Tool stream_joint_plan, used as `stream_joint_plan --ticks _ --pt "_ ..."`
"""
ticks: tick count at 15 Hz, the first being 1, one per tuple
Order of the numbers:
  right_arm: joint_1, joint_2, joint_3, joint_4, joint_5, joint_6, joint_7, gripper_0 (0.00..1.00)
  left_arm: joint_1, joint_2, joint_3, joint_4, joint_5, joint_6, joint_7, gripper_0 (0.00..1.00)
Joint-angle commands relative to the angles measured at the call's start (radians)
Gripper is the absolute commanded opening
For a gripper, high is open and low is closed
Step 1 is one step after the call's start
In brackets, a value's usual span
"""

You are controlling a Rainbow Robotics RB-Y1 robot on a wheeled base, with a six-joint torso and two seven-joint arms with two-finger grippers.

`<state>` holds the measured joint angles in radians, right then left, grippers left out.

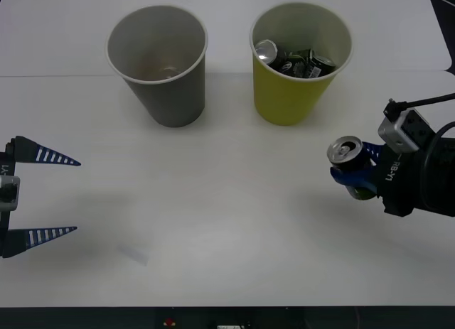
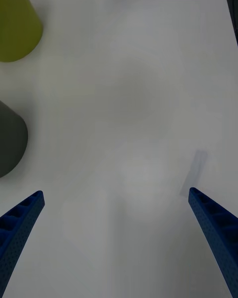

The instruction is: Put the can into the green bin and the plastic bottle into the gray bin

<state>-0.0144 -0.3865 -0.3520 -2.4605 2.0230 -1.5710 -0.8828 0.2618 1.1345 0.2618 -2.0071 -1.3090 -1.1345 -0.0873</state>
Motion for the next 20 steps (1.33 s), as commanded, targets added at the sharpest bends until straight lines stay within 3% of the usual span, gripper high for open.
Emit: stream_joint_plan --ticks 1,4,9,11,15,20 --pt "-0.070 -0.029 0.013 -0.028 0.017 0.000 -0.071 0.00 0.000 0.000 0.000 0.000 0.000 0.000 0.000 1.00" --pt "-0.197 -0.031 0.004 -0.051 0.033 0.000 -0.179 0.00 0.000 0.000 0.000 0.000 0.000 0.000 0.000 1.00" --pt "-0.357 -0.098 0.062 -0.038 0.069 0.000 -0.363 0.00 0.000 0.000 0.000 0.000 0.000 0.000 0.000 1.00" --pt "-0.472 -0.100 0.062 0.011 0.089 0.000 -0.371 0.00 0.000 0.000 0.000 0.000 0.000 0.000 0.000 1.00" --pt "-0.628 -0.092 0.128 0.166 0.230 0.000 -0.372 0.00 0.000 0.000 0.000 0.000 0.000 0.000 0.000 1.00" --pt "-0.806 -0.023 0.182 0.397 0.445 0.000 -0.372 0.00 0.000 0.000 0.000 0.000 0.000 0.000 0.000 1.00"
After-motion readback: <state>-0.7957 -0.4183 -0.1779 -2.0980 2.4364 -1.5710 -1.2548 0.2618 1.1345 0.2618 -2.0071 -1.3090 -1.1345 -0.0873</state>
